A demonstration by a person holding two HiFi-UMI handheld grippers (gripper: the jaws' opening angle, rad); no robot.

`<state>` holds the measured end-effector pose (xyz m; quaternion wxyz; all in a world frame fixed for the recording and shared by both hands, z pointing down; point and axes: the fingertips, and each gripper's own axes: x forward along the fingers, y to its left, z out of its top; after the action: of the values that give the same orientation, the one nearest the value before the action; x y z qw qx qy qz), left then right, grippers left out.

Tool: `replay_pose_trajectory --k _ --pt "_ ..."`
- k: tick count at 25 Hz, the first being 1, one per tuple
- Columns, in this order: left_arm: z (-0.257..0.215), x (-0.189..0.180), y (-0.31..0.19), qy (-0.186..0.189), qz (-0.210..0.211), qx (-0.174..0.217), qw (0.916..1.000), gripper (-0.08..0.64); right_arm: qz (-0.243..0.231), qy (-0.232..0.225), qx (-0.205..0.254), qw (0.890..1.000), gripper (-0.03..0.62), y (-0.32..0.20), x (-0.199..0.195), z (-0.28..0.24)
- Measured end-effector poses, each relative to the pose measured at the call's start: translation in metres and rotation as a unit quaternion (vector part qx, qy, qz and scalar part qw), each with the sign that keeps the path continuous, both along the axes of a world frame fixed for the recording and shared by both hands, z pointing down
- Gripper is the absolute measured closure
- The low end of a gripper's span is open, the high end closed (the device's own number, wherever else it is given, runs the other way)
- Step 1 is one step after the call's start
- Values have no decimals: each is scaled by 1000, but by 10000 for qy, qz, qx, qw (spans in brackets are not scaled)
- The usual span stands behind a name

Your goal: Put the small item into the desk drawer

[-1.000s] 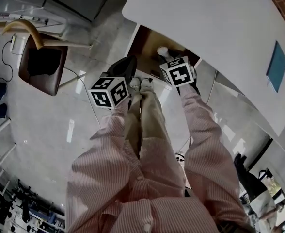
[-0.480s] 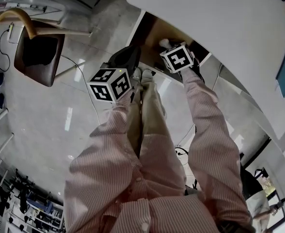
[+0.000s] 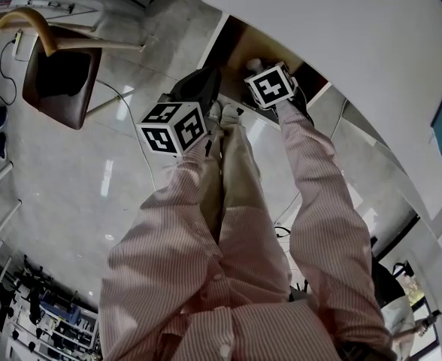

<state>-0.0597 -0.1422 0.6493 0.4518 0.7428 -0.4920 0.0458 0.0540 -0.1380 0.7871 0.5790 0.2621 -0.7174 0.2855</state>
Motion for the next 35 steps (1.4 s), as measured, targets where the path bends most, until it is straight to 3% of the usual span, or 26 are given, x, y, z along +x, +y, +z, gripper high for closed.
replay_pose_trajectory --k 3,14,28,32,35 --pt "0 1 1 -6 -7 -22 10000 560 -168 -557 400 9975 428 -15 -26 -4" --pt "2 -3 5 -54 -95 -120 9999 560 -154 -465 347 9982 408 -16 -24 3" --pt "-22 1 8 -172 84 -62 9998 560 447 -811 508 9944 407 -16 -23 -33" --pt "-37 2 12 -186 104 -17 9998 560 397 -900 632 9931 434 -15 -26 -53" --pt "-50 2 16 -206 164 54 9996 560 572 -873 781 9915 501 -12 -22 -76"
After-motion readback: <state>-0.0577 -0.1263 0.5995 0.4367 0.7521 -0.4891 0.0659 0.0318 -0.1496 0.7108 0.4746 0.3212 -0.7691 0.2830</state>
